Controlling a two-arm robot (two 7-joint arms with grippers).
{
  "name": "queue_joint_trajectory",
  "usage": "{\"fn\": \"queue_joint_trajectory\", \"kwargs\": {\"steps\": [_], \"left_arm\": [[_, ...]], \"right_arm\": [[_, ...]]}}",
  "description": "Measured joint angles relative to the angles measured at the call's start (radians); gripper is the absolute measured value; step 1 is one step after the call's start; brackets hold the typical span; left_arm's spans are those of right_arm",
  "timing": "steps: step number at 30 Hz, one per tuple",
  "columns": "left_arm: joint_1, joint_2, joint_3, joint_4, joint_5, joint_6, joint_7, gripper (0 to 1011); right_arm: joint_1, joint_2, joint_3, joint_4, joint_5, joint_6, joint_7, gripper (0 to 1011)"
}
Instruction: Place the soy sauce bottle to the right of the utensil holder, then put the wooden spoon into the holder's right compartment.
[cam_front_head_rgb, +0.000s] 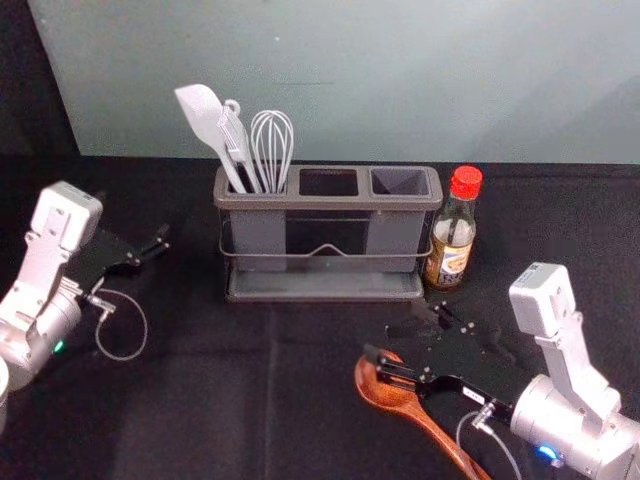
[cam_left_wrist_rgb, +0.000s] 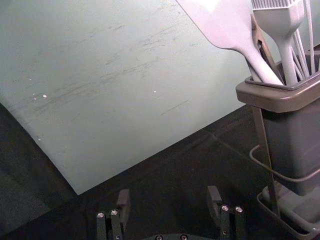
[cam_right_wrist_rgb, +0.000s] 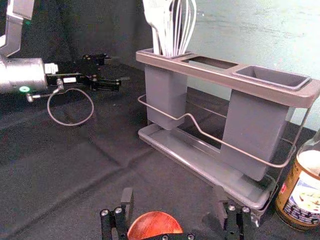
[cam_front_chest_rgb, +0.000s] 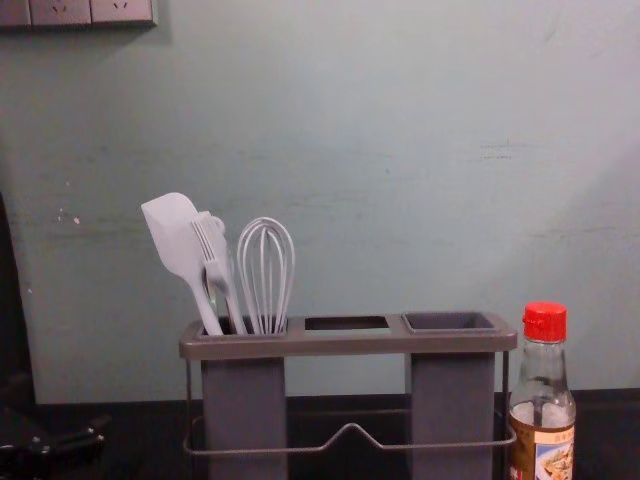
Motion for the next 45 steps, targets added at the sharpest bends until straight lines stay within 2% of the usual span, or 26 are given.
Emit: {"fn": "queue_joint_trajectory", "kwargs": {"steps": [17,20,24,31,32,34,35,37,38,40,42,45], "left_arm": [[0.0,0.0,0.0,0.0,0.0,0.0,0.0,1005],[0.0,0.0,0.0,0.0,0.0,0.0,0.0,1005],[0.0,0.0,0.0,0.0,0.0,0.0,0.0,1005],[0.0,0.0,0.0,0.0,0.0,0.0,0.0,1005],[0.0,0.0,0.0,0.0,0.0,0.0,0.0,1005],[0.0,0.0,0.0,0.0,0.0,0.0,0.0,1005],[0.0,0.0,0.0,0.0,0.0,0.0,0.0,1005],[0.0,0.0,0.0,0.0,0.0,0.0,0.0,1005],[0.0,0.0,0.0,0.0,0.0,0.0,0.0,1005],[0.0,0.0,0.0,0.0,0.0,0.0,0.0,1005],[0.0,0.0,0.0,0.0,0.0,0.0,0.0,1005],[0.0,0.0,0.0,0.0,0.0,0.0,0.0,1005]], "right_arm": [[-0.002,0.001,0.002,-0.002,0.0,-0.001,-0.001,1003],[-0.018,0.008,0.002,-0.024,-0.001,0.028,-0.023,1003],[-0.041,0.022,-0.006,-0.083,-0.032,0.123,-0.072,1003],[-0.058,0.023,-0.012,-0.177,-0.048,0.312,-0.115,1003],[-0.056,0.022,-0.016,-0.195,-0.053,0.358,-0.12,1003],[-0.048,0.019,-0.02,-0.214,-0.057,0.408,-0.124,1003],[-0.038,0.015,-0.027,-0.23,-0.063,0.461,-0.128,1003],[-0.027,0.01,-0.032,-0.243,-0.069,0.509,-0.132,1003],[-0.016,0.004,-0.038,-0.253,-0.076,0.552,-0.135,1003],[-0.012,0.001,-0.041,-0.257,-0.081,0.575,-0.139,1003],[0.009,-0.01,-0.055,-0.271,-0.1,0.645,-0.148,1003],[0.032,-0.02,-0.07,-0.275,-0.123,0.705,-0.156,1003]]}}
